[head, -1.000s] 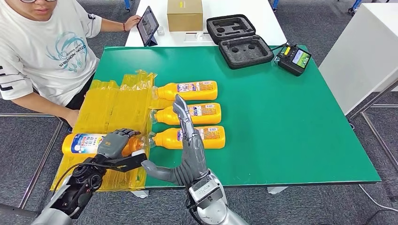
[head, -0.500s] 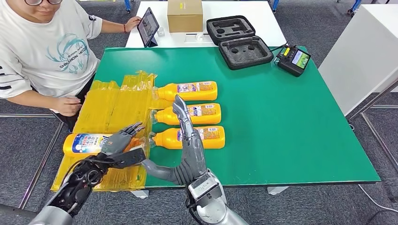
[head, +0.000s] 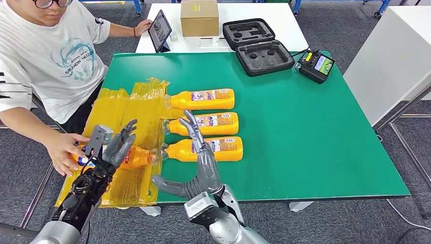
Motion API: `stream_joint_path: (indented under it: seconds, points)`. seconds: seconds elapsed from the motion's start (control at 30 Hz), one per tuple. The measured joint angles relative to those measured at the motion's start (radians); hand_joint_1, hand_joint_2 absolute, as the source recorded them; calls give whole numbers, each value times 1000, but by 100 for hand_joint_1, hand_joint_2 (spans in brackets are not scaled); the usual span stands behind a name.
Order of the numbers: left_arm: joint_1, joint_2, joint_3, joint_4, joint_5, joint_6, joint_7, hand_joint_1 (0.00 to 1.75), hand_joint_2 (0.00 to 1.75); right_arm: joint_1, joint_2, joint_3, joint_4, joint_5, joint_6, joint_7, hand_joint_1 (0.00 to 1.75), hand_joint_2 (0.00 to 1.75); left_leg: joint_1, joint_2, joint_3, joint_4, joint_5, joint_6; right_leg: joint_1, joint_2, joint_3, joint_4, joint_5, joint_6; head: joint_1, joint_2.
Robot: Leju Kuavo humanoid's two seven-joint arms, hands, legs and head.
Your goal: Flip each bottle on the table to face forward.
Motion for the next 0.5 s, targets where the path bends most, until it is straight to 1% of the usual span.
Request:
stream_joint_path:
  seconds: [0.07, 0.17, 0.2, 0.23, 0.27, 0.33, 0.4, 0.47, 0.5]
  points:
    - [5, -3, 14, -2, 26, 33, -7, 0, 0, -6, -6, -1, 26, 34, -5, 17, 0, 175, 0, 0, -1, 0, 0, 0, 0, 0, -1, 0, 0, 0, 0, 0]
    - [10, -4, 24, -5, 37, 50, -11, 0, 0, -13, -10, -2, 53, 51, -8, 27, 0, 175, 0, 0, -1, 0, 0, 0, 0, 0, -1, 0, 0, 0, 0, 0]
    - [11, -5, 28, -7, 41, 68, -21, 0, 0, -17, -12, -2, 62, 80, -14, 49, 0, 175, 0, 0, -2, 0, 0, 0, 0, 0, -1, 0, 0, 0, 0, 0]
    - [14, -6, 31, -10, 45, 102, -40, 0, 0, -22, -13, -2, 73, 134, -21, 93, 0, 175, 0, 0, -2, 0, 0, 0, 0, 0, -1, 0, 0, 0, 0, 0]
    - [17, -8, 36, -15, 49, 155, -70, 0, 0, -28, -16, -2, 89, 220, -28, 166, 0, 175, 0, 0, -2, 0, 0, 0, 0, 0, -2, 0, 0, 0, 0, 0]
    - [29, -11, 51, -33, 58, 286, -143, 0, 87, -45, -22, -8, 133, 427, -19, 348, 0, 175, 0, 1, -3, 0, 0, 0, 0, 0, -3, 0, 0, 0, 0, 0]
    - [44, -14, 72, -66, 68, 402, -210, 0, 175, -64, -31, -25, 188, 609, 36, 539, 0, 175, 0, 0, -4, 0, 0, 0, 0, 0, -4, 0, 0, 0, 0, 0]
    - [61, -16, 97, -112, 78, 491, -257, 0, 175, -90, -39, -50, 255, 746, 129, 714, 0, 175, 0, 0, -5, 0, 1, 1, 0, 0, -5, 0, 0, 0, 0, 0]
    - [70, -18, 109, -141, 76, 523, -270, 0, 175, -102, -44, -66, 292, 794, 173, 777, 0, 175, 0, 0, -5, 0, 1, 1, 0, 0, -5, 0, 0, 0, 0, 0]
